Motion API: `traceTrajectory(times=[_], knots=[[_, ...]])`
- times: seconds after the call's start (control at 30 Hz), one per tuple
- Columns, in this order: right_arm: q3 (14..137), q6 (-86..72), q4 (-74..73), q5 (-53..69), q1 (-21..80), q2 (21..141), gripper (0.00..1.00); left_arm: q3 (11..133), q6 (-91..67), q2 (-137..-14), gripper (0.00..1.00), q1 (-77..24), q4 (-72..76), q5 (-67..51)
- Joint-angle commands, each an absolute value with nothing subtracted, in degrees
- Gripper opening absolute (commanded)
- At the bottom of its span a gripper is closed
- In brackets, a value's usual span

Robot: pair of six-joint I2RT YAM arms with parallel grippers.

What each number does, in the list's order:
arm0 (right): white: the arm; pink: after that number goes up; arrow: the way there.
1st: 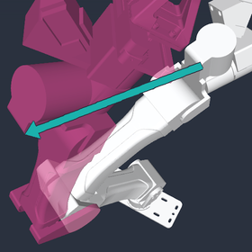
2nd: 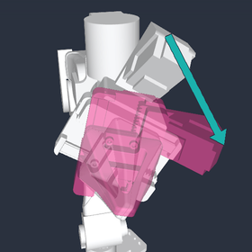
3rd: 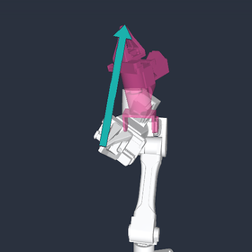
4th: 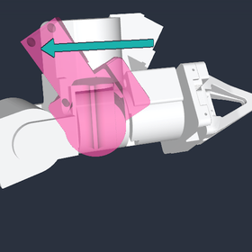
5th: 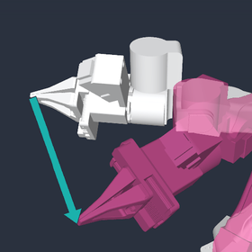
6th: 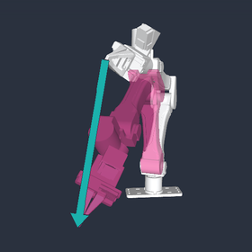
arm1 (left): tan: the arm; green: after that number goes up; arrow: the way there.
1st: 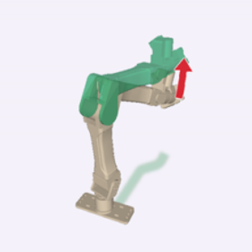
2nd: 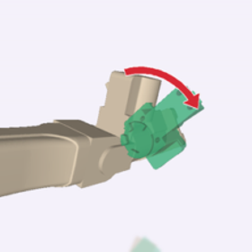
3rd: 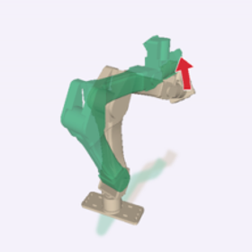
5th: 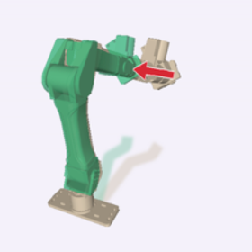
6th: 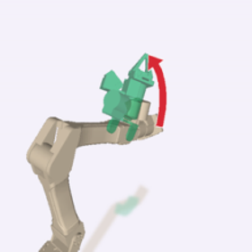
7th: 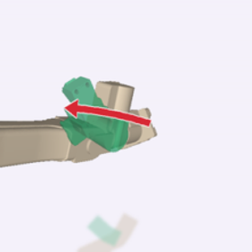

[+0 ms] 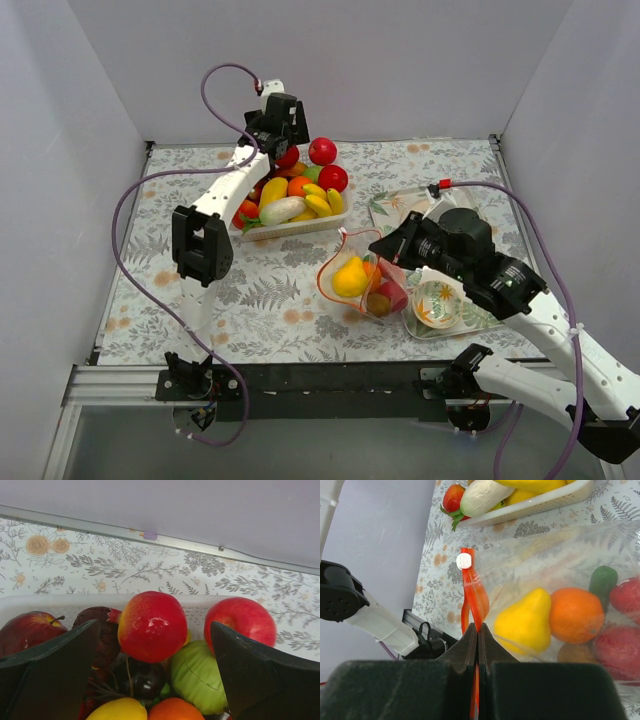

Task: Place the food in the zip-top bag and seal the zipper
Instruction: Pick up the fake fruit from the bin.

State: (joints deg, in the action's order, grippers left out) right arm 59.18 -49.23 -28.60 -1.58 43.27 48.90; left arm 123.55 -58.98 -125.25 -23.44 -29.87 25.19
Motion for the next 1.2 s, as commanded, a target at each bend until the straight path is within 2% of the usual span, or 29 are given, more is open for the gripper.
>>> traceTrajectory(times=[0.0,0.47,1.17], knots=[[58.36,-48.43,-25.05,-1.68,43.51,47.9,0.01,124.64,-54.93,-125.24,0.93,-22.59,-27.52,27.69],[54.93,-49.57,-21.62,2.02,43.42,48.87,0.01,116.63,-53.7,-125.86,0.93,-22.5,-21.54,23.2],[53.44,-50.45,-20.13,3.87,43.5,48.95,0.01,115.31,-54.4,-128.06,0.87,-22.59,-19.6,23.2]])
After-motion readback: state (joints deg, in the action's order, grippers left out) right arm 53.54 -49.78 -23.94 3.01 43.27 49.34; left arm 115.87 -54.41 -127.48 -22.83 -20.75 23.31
